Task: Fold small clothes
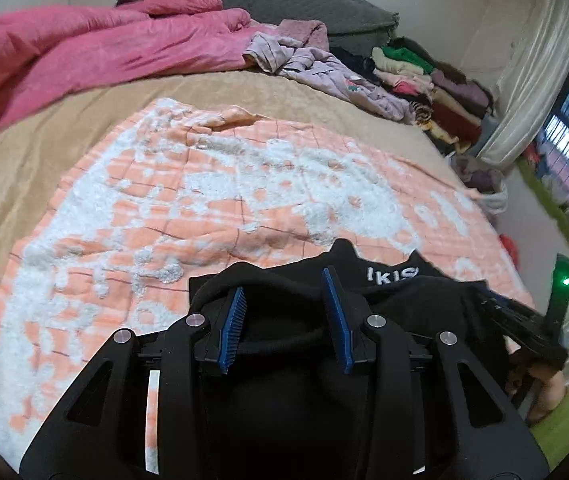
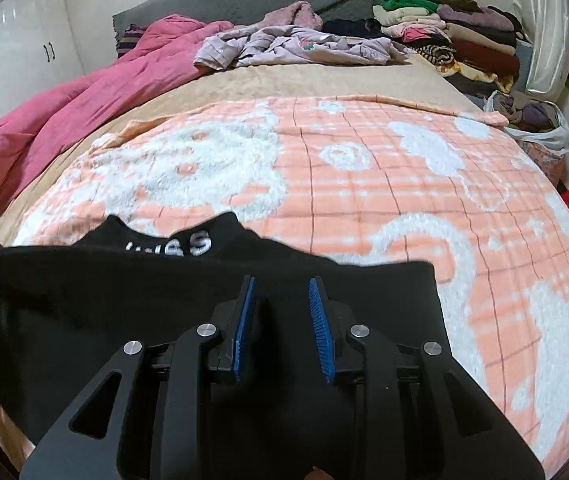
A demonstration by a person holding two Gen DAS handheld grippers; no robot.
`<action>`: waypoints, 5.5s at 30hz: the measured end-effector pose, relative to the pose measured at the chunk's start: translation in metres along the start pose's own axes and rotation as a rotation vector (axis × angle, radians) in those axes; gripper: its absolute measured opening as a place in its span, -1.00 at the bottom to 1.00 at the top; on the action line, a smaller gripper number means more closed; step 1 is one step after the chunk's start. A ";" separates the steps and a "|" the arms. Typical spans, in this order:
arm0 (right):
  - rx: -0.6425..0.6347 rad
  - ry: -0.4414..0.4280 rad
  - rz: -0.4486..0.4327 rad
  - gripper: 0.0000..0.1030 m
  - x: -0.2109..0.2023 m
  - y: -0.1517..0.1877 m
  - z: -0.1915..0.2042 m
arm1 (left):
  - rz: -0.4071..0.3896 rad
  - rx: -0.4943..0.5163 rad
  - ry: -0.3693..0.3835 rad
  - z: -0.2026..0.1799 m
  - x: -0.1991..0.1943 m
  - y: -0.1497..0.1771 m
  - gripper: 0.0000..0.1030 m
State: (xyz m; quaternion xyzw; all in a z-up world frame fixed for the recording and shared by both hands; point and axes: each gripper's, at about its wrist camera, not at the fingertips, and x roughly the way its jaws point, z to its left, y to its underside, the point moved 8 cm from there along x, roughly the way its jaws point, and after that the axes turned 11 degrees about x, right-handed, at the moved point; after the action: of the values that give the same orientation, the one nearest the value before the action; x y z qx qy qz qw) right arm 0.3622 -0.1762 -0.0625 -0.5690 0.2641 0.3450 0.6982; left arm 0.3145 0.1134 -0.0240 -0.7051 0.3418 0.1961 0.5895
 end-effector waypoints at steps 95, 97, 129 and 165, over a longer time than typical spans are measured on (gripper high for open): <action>-0.057 -0.032 -0.121 0.58 -0.101 0.060 -0.010 | 0.059 0.179 -0.231 -0.026 -0.023 0.064 0.30; -0.064 -0.029 -0.110 0.58 -0.100 0.065 -0.009 | 0.071 0.189 -0.229 -0.029 -0.022 0.069 0.30; 0.044 0.058 0.008 0.76 -0.077 0.120 -0.044 | 0.178 0.175 -0.224 -0.025 -0.008 0.125 0.36; -0.110 -0.064 -0.001 0.91 -0.099 0.134 0.044 | 0.159 0.101 -0.217 -0.002 -0.038 0.124 0.79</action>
State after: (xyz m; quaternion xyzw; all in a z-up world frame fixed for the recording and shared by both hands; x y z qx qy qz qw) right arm 0.1949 -0.1361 -0.0598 -0.5954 0.2220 0.3764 0.6742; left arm 0.1996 0.1120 -0.0838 -0.6199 0.3404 0.2996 0.6404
